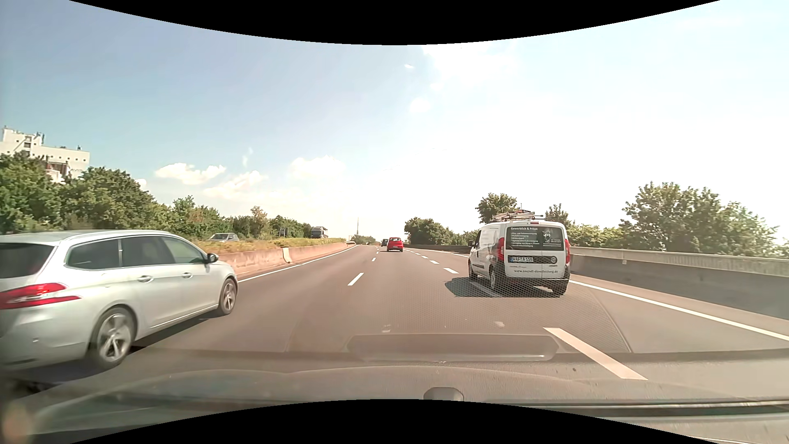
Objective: Follow the waypoints while adhering to traffic rules and regulations
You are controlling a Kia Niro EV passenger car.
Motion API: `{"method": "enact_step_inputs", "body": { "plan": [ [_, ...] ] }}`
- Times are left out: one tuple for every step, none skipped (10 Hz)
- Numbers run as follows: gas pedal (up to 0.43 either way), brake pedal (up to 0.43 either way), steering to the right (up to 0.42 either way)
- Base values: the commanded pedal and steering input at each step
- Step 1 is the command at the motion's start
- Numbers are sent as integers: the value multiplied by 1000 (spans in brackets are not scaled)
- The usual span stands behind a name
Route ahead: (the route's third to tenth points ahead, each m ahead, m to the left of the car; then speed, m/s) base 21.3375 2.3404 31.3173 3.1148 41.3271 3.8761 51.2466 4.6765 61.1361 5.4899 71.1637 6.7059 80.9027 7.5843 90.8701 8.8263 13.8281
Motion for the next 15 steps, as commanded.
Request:
{"method": "enact_step_inputs", "body": {
  "plan": [
    [197,18,-12],
    [197,18,-16],
    [197,18,-15],
    [220,18,-15],
    [319,18,-14],
    [319,18,-12],
    [287,18,-12],
    [260,18,-12],
    [260,18,-12],
    [248,18,-12],
    [248,18,-12],
    [248,18,-12],
    [240,18,-12],
    [228,18,-12],
    [228,18,-12]
  ]
}}
